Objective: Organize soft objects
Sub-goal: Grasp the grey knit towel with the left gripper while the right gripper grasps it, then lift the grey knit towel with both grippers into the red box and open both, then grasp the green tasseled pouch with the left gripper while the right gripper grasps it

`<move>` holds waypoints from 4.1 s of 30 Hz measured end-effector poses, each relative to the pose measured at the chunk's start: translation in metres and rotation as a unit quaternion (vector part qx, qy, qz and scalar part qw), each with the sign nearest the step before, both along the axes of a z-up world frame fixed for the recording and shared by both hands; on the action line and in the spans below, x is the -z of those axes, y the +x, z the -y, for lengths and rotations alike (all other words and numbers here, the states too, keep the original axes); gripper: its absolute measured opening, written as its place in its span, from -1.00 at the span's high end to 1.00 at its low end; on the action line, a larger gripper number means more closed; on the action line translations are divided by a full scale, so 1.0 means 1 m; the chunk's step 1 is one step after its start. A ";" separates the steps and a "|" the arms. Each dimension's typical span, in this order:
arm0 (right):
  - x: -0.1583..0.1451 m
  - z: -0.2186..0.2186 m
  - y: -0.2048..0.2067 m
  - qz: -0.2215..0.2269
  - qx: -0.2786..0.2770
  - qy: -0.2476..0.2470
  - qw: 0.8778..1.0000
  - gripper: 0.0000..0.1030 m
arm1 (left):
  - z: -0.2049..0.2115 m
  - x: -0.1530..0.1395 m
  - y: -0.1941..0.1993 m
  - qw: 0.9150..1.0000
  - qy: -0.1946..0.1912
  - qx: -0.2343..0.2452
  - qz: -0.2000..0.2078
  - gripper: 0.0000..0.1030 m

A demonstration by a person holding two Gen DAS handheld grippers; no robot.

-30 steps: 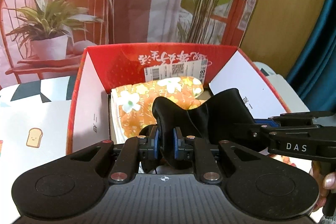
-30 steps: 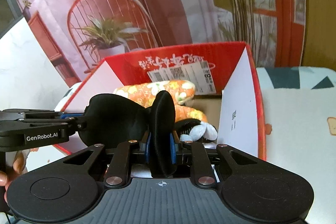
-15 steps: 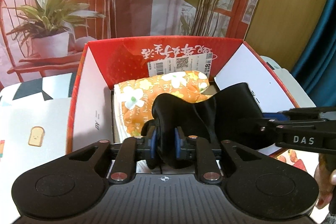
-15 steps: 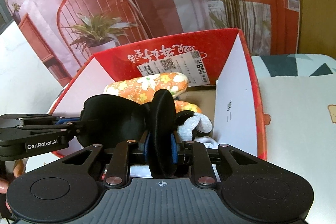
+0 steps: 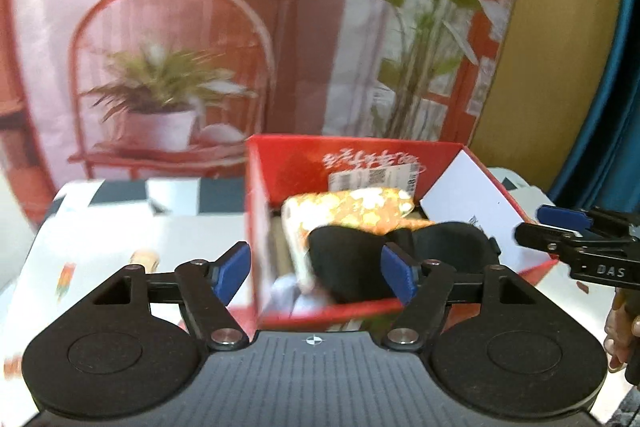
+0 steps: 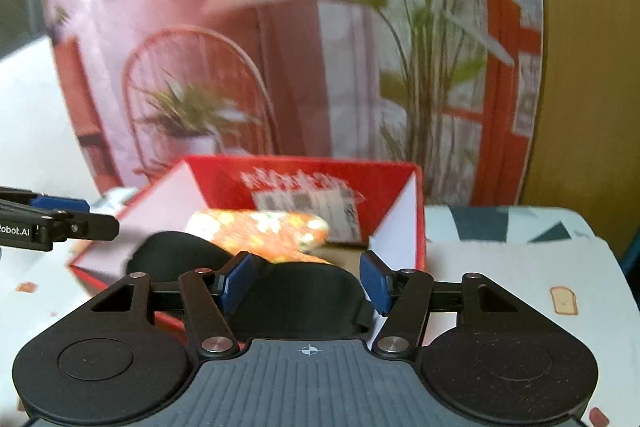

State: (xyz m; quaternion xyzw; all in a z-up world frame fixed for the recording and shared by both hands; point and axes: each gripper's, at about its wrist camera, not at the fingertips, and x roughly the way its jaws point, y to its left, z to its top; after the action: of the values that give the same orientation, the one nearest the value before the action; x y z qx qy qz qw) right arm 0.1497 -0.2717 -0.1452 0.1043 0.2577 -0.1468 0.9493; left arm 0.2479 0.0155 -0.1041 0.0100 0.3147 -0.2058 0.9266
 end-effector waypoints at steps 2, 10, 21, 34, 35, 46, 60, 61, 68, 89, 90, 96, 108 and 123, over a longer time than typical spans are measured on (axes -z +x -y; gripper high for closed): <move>0.000 -0.007 -0.014 0.011 -0.010 -0.008 1.000 -0.12 | -0.018 0.009 -0.018 1.000 -0.017 -0.022 -0.011 -0.44; 0.028 -0.030 -0.062 0.001 -0.020 0.015 1.000 -0.12 | -0.048 0.067 -0.054 0.993 -0.039 -0.069 -0.087 -0.44; 0.099 -0.027 -0.069 -0.099 0.007 0.058 0.993 -0.12 | -0.034 0.122 -0.053 0.988 -0.024 -0.071 -0.134 -0.35; 0.115 -0.030 -0.075 -0.115 0.000 0.106 0.988 0.55 | -0.021 0.123 -0.074 0.991 -0.014 -0.039 -0.126 0.72; 0.111 -0.029 -0.076 -0.112 -0.001 0.109 0.988 0.58 | -0.022 0.120 -0.075 0.992 -0.018 -0.038 -0.123 0.73; 0.036 -0.020 -0.093 0.001 -0.016 0.095 0.995 0.65 | -0.026 0.038 -0.103 0.998 -0.062 -0.022 -0.011 0.73; -0.042 0.002 -0.050 0.073 -0.025 0.008 0.997 0.65 | 0.018 -0.031 -0.040 0.996 -0.041 0.013 0.076 0.73; -0.043 0.004 -0.044 0.070 -0.026 0.004 0.997 0.65 | 0.022 -0.030 -0.032 0.997 -0.039 0.018 0.069 0.73; -0.028 0.014 -0.001 0.017 -0.036 0.014 0.999 0.66 | 0.042 -0.004 0.021 0.999 -0.022 0.038 -0.009 0.73; 0.027 0.030 0.024 -0.063 0.007 0.037 0.997 0.54 | 0.080 0.036 0.063 0.996 0.064 0.054 -0.039 0.07; 0.026 0.029 0.023 -0.063 0.010 0.026 0.998 0.50 | 0.076 0.033 0.061 0.996 0.065 0.049 -0.030 -0.07; 0.009 0.019 0.006 -0.033 0.032 -0.031 0.998 0.22 | 0.041 0.007 0.046 0.999 0.038 0.033 0.009 -0.38; -0.006 -0.032 -0.024 0.025 -0.049 -0.017 0.998 0.01 | -0.052 0.023 0.000 0.999 -0.023 -0.040 -0.006 -0.53; 0.060 -0.073 -0.023 -0.058 -0.088 0.039 0.994 0.01 | -0.090 0.123 0.008 0.967 -0.169 -0.108 -0.155 0.02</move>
State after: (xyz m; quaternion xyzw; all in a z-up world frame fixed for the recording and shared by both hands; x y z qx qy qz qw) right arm 0.1265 -0.1984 -0.2056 0.1092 0.3257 -0.0583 0.9373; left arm 0.2561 0.1059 -0.2268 -0.2127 0.4144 -0.1537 0.8714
